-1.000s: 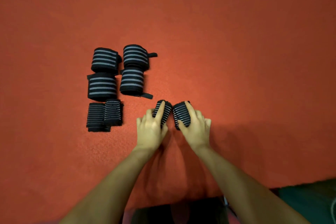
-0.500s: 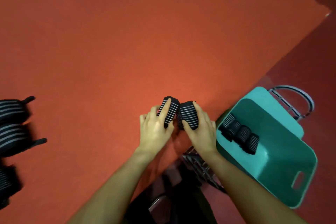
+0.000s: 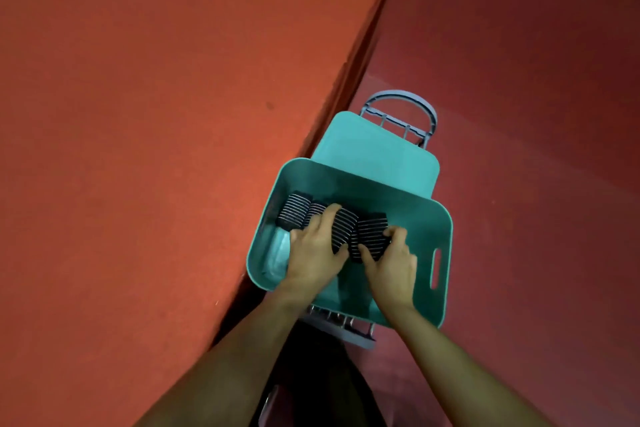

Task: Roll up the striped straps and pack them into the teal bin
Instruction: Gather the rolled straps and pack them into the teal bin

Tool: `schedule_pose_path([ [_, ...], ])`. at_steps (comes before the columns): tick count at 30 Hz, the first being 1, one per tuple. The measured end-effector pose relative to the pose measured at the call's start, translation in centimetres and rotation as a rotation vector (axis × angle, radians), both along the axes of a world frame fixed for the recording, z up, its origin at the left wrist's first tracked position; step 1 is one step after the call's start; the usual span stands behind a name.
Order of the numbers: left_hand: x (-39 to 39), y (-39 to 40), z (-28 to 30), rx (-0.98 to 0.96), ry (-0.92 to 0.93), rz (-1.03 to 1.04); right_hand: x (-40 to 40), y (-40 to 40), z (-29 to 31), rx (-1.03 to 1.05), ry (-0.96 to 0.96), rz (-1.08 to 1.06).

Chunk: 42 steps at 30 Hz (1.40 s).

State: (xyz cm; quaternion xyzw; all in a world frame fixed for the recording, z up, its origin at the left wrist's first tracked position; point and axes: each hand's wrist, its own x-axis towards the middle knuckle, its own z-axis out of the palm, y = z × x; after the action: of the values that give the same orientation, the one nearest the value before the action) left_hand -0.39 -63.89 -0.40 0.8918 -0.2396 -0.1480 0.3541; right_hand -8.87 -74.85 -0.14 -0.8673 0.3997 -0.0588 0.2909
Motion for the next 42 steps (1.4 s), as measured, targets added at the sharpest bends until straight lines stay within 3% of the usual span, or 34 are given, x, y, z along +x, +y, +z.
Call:
schedule_pose_path([
  [9,-0.1,-8.4,-6.6,0.057,0.182,-0.192,-1.5,-5.1,-6.1,0.210,-0.110,-0.284],
  [15,0.2,-10.9,-10.7,0.160,0.268,-0.308,-1.4,-6.7,-9.2,0.281,-0.147,-0.350],
  [20,-0.5,-12.1,-11.8,0.337,-0.036,-0.581,-1.4,-7.5,-11.6,0.322,0.038,-0.149],
  [25,-1.0,-11.5,-12.5,0.416,-0.014,-0.714,-1.5,-7.9,-12.1,0.398,0.116,-0.148],
  [36,0.7,-9.7,-11.3,0.487,-0.088,-0.736,-1.9,-8.4,-11.6,0.264,0.316,-0.057],
  [42,1.6,-5.8,-5.2,0.320,-0.155,-0.572,-1.1,-5.5,-6.8,0.119,0.145,0.043],
])
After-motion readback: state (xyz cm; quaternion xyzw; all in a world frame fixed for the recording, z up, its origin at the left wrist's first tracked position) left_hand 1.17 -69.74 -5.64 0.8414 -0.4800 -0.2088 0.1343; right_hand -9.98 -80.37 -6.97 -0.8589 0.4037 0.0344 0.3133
